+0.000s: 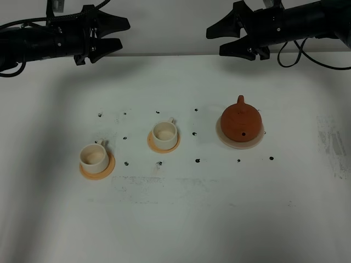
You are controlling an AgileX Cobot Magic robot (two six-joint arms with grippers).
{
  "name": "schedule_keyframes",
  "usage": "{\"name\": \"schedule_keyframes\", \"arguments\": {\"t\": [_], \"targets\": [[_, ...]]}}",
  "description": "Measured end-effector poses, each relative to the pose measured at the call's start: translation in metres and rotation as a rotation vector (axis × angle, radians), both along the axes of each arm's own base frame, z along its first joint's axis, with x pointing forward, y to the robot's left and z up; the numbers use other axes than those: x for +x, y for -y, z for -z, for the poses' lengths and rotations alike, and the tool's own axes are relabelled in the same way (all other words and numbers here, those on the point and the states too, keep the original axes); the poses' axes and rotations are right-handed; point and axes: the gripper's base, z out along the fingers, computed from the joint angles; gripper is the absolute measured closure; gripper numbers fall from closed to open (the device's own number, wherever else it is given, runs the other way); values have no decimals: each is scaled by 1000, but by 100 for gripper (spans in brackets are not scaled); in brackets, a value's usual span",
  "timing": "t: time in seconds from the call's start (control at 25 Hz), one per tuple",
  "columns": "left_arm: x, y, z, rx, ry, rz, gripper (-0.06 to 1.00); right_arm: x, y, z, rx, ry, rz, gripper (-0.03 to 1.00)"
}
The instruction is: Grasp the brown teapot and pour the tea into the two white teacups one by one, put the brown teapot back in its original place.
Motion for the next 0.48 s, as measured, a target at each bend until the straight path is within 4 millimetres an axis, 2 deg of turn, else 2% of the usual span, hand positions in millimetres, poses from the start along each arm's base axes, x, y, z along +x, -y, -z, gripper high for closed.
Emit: {"name": "schedule_keyframes", "arguments": {"t": [0.48], "targets": [[0,0,0,-2,-3,-1,32,0,2,4,-48,-11,6,38]]}}
